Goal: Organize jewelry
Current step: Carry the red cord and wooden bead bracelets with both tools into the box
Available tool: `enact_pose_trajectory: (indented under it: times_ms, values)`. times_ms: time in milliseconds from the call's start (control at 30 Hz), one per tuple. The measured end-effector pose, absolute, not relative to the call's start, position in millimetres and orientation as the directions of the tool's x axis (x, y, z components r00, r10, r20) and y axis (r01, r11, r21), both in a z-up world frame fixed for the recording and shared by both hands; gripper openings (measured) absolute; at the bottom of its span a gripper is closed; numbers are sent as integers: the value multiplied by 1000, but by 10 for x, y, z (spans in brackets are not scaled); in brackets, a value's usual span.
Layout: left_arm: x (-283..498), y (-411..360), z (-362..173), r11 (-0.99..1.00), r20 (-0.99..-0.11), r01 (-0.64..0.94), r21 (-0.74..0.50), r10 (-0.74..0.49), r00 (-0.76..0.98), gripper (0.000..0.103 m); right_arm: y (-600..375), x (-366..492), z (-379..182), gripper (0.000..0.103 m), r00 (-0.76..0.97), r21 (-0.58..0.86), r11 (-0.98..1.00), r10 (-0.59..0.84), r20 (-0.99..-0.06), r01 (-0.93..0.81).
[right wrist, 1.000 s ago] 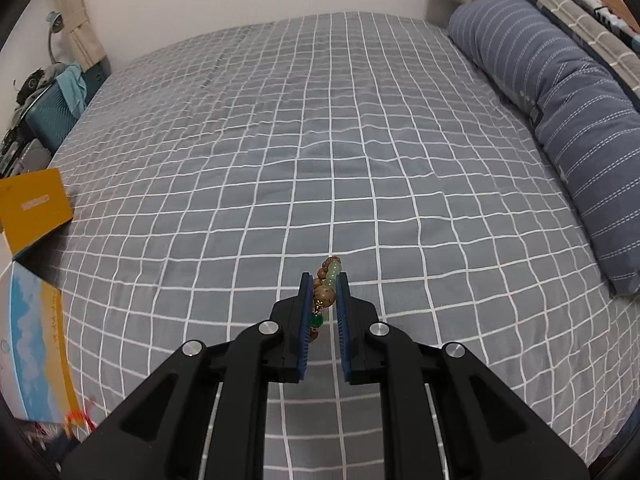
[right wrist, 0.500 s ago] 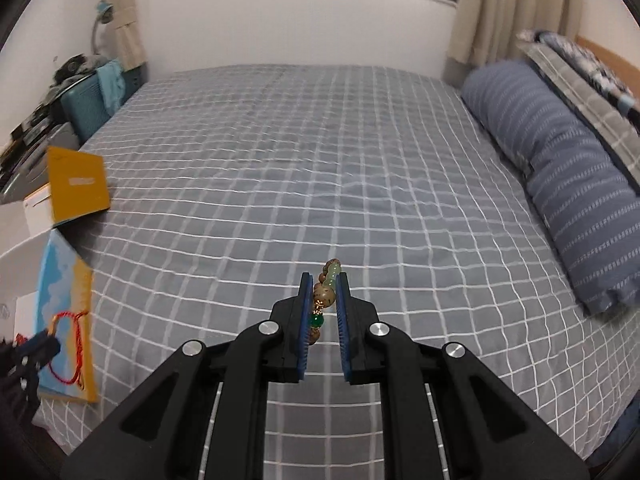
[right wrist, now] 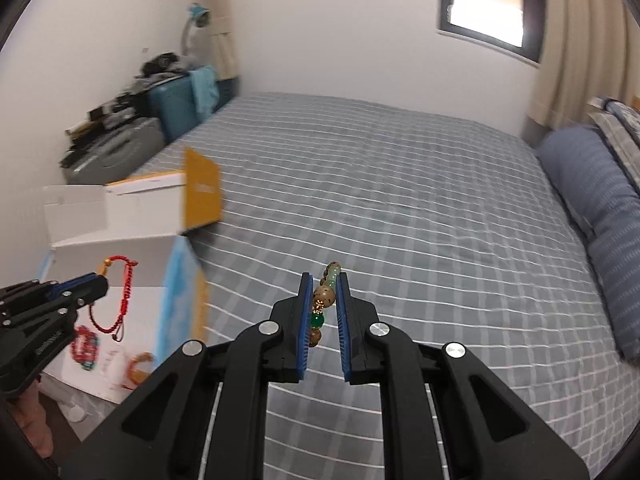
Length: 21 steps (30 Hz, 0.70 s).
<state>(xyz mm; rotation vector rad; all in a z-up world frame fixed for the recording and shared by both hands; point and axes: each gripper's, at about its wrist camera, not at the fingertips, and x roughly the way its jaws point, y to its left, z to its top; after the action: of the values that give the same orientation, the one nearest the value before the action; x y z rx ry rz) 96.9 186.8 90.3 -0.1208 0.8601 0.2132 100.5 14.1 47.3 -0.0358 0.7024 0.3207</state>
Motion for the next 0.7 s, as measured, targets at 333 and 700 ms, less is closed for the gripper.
enact_pose_trajectory:
  times_ms: [333,700]
  values:
    - [464,2769,888,924,-759,-381,5,252,601,9,1333,782,503,11,650,93,874,422,-632,-477]
    - [163,3208,394,889,-788,-458,31,303,535,9,2164,662,23,11,551,87,833,436,-711,-546]
